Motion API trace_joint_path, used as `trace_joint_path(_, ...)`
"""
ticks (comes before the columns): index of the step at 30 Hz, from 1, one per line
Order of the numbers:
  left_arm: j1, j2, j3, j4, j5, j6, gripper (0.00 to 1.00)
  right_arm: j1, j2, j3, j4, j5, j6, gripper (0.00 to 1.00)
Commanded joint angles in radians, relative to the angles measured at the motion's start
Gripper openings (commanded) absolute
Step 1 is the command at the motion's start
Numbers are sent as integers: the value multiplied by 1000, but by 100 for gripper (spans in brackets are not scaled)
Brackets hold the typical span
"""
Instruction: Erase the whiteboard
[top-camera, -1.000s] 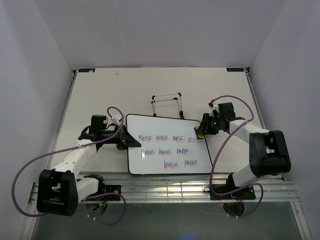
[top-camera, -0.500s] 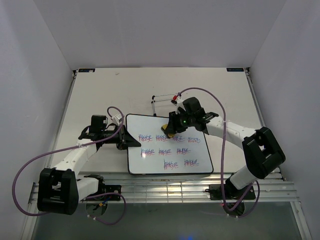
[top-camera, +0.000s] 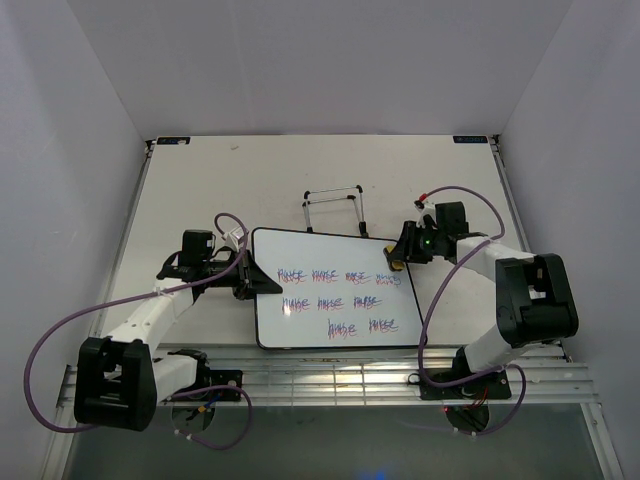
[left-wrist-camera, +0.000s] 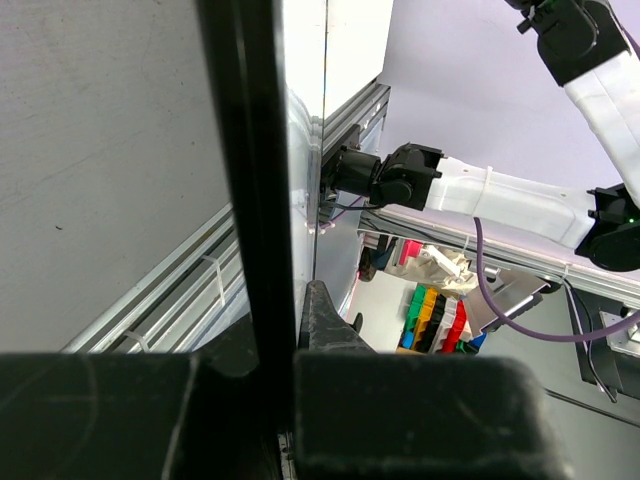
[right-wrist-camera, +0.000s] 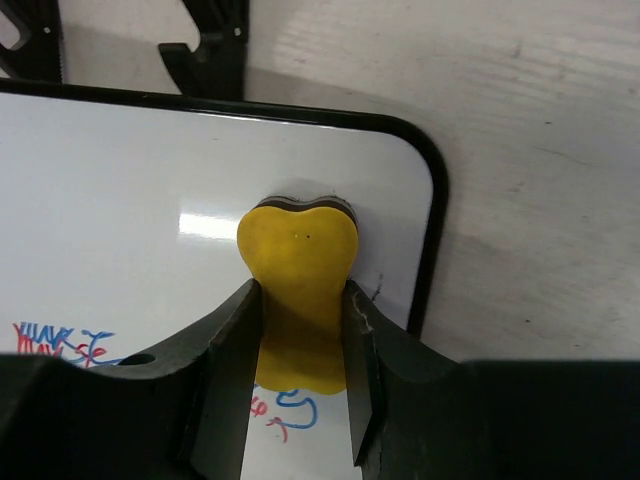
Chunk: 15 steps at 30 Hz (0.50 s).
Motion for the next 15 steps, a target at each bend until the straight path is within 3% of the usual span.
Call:
trace_joint_path(1, -8, -26, 13, 4, -247, 86, 0, -21, 93, -63, -171, 80, -80, 14)
trace_joint_path(15, -10, -39, 14, -5, -252, 84, 0, -77, 52, -5, -246, 218, -68, 13)
